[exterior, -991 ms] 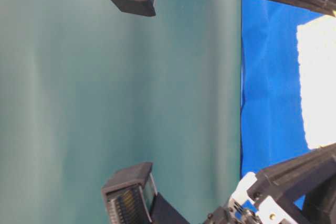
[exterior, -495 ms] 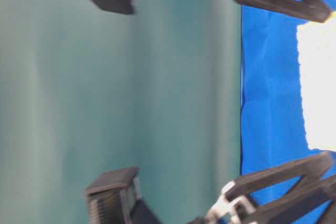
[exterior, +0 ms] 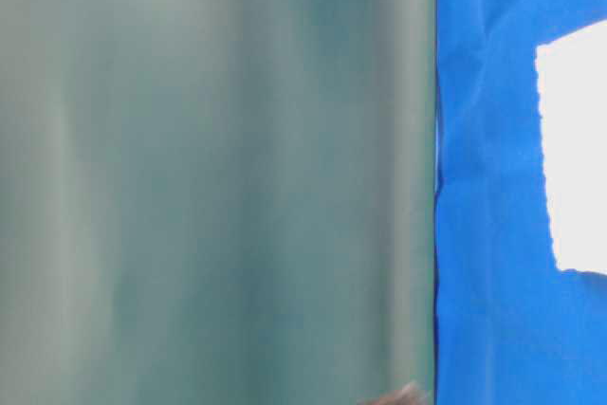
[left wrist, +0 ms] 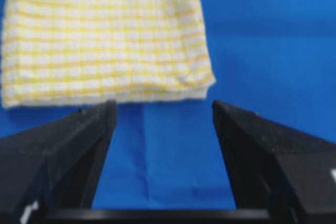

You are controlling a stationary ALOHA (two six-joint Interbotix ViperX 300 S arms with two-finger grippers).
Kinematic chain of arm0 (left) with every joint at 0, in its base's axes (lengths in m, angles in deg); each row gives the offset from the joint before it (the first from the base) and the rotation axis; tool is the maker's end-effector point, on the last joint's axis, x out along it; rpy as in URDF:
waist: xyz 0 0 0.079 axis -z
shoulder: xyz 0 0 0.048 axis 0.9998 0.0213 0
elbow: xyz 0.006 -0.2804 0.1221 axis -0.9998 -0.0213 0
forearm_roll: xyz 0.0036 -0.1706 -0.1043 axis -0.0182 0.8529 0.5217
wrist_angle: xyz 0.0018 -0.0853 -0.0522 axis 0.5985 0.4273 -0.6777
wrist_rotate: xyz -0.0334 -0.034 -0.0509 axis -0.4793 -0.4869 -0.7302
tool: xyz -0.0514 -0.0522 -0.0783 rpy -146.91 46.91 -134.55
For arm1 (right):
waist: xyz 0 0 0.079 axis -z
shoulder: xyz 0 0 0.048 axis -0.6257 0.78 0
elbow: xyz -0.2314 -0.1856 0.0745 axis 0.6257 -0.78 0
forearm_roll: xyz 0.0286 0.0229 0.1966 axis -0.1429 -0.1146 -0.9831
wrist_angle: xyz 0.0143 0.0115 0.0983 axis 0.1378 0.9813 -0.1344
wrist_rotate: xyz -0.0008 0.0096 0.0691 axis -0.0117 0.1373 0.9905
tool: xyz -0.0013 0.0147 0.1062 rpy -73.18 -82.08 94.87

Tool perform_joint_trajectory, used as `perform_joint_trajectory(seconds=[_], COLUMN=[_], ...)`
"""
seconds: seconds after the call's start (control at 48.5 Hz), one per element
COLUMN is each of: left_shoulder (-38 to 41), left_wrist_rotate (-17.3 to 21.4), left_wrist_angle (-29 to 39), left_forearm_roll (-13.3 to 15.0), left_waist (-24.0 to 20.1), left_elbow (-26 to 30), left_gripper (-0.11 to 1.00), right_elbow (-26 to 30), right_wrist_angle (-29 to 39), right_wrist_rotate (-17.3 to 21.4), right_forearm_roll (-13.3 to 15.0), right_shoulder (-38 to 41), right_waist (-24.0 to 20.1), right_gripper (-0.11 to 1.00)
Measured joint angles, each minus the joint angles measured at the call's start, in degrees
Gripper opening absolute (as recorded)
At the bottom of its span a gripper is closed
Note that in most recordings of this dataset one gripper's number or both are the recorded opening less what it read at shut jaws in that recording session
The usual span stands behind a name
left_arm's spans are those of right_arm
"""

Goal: Fold the yellow towel.
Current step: 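Open both grippers and release the folded towel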

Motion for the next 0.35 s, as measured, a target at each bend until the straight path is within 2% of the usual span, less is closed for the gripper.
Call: perform_joint_trajectory(seconds=[0.144, 0.351], left_shoulder=[-8.61, -20.57], left_wrist_rotate=[1.05, 2.11], left_wrist_angle=[-2.9, -3.52], left_forearm_roll=[-0.09, -0.09], left_waist=[-1.05, -3.08], left_elbow=[-5.63, -12.22], left_gripper=[0.66, 0.65], right_elbow=[-3.43, -8.88], right_wrist_angle=[0.97, 1.58], right_wrist_rotate=[0.0, -0.09], right_forearm_roll=[1.14, 2.2], right_shoulder=[-7.03, -16.87], right_waist=[1.49, 3.52], right_gripper=[0.71, 0.71])
